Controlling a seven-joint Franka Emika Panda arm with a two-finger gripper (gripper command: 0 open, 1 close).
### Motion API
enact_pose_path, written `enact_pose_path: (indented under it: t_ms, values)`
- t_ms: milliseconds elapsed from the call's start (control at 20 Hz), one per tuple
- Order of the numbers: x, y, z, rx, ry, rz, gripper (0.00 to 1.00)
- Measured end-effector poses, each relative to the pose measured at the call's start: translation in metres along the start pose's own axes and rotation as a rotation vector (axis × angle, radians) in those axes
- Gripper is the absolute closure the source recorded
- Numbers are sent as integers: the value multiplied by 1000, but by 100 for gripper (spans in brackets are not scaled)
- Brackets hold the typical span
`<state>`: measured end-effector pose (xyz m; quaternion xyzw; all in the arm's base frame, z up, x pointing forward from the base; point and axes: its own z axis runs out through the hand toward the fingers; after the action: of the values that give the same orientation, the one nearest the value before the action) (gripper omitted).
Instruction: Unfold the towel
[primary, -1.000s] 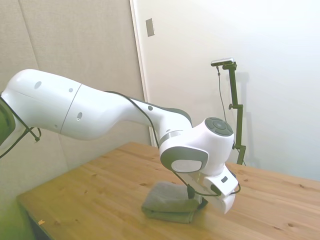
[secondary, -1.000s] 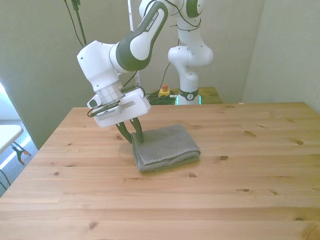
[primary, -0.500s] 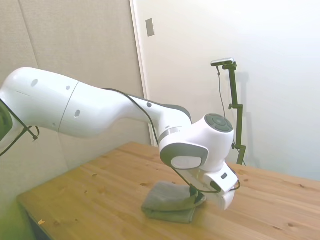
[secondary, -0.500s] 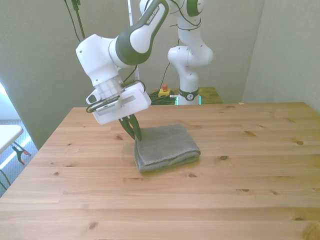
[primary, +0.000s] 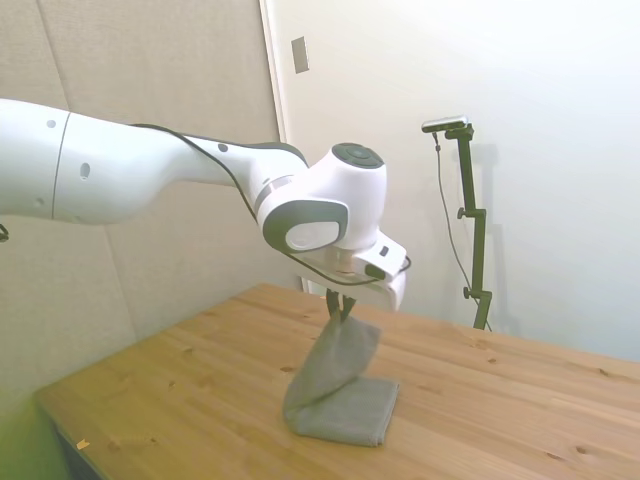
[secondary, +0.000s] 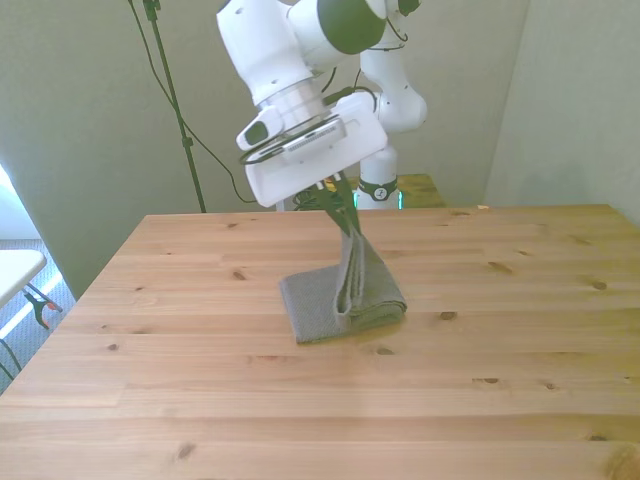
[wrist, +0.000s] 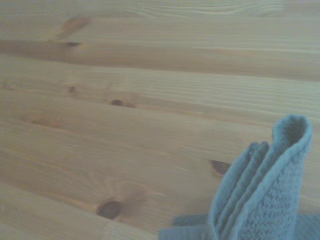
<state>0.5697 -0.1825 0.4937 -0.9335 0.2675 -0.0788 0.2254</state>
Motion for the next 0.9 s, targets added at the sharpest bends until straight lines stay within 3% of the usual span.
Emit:
enact_pose_path:
  t_ms: [350, 600, 900]
  values:
    - [-26, -38, 28, -45, 18, -223, 100]
    - [-38, -68, 34, -47, 78, -269, 100]
    - [-63, -121, 61, -41, 77, -319, 100]
